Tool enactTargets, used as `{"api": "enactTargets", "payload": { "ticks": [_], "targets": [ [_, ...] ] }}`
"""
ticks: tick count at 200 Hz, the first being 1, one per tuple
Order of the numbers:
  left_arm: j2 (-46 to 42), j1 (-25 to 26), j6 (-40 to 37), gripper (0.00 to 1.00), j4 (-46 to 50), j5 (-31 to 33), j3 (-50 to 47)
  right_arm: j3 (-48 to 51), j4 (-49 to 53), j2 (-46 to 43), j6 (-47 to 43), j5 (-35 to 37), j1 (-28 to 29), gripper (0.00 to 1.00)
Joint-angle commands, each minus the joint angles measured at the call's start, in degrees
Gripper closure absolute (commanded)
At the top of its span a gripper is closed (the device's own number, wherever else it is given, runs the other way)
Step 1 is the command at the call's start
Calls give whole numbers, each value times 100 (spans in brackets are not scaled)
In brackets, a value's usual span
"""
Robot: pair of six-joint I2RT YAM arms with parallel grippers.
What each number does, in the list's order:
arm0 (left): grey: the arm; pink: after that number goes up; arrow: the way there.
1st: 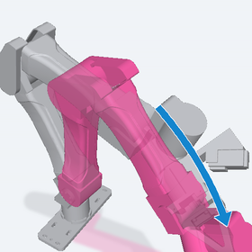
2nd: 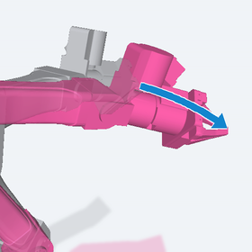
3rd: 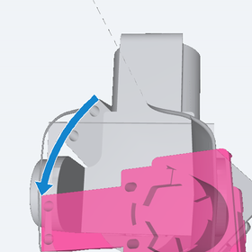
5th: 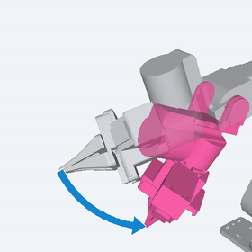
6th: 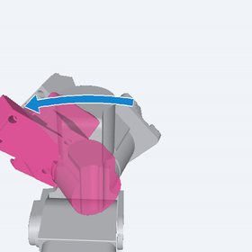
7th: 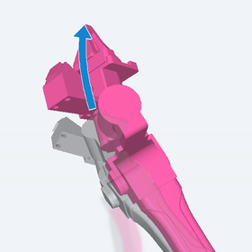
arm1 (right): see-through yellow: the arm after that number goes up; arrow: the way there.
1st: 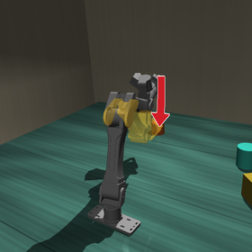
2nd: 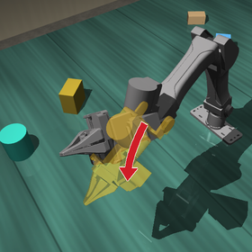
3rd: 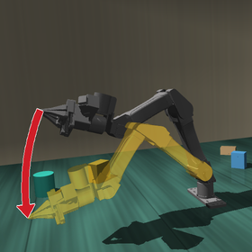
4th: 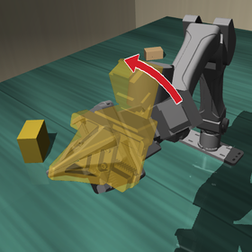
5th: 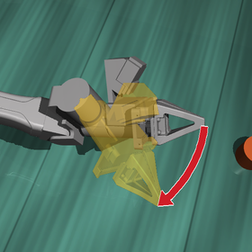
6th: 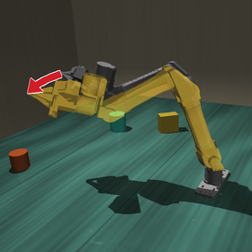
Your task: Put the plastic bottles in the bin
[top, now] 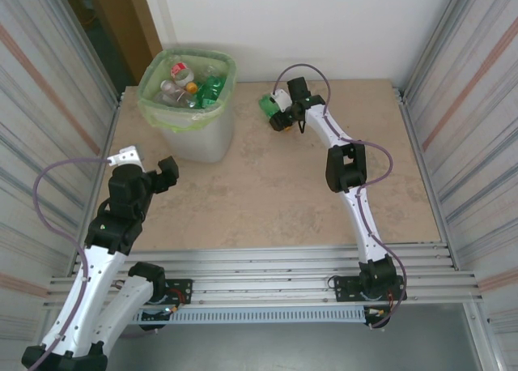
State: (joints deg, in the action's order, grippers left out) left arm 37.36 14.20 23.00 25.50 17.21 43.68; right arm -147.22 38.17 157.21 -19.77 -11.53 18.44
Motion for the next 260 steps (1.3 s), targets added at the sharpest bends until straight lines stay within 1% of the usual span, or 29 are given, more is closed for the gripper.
{"api": "enactTargets", "payload": {
  "ticks": [1, 50, 79, 129, 185, 218, 260],
  "targets": [
    [-88, -57, 36, 1, 17, 115, -22, 185, 509, -198, -34, 99, 78, 56],
    [-120, -77, 11, 1, 26, 134, -7, 257, 702, -408, -37, 128, 190, 65],
    [-115, -90, 0, 1, 16, 124, 18, 757, 565, -775, 164, 95, 211, 72],
    [-133, -84, 50, 1, -88, 29, 35, 2356, -300, -1944, 632, -58, 250, 78],
    [-34, -99, 176, 1, -497, -362, 61, 4407, -1484, -3366, 1083, 58, 364, 83],
    [134, -93, 292, 1, -605, -764, 222, 5218, -1882, -4017, 1321, 216, 433, 84],
    [374, -82, 340, 1, -768, -1558, 484, 6003, -2277, -4819, 1743, 291, 551, 85]
  ]
}}
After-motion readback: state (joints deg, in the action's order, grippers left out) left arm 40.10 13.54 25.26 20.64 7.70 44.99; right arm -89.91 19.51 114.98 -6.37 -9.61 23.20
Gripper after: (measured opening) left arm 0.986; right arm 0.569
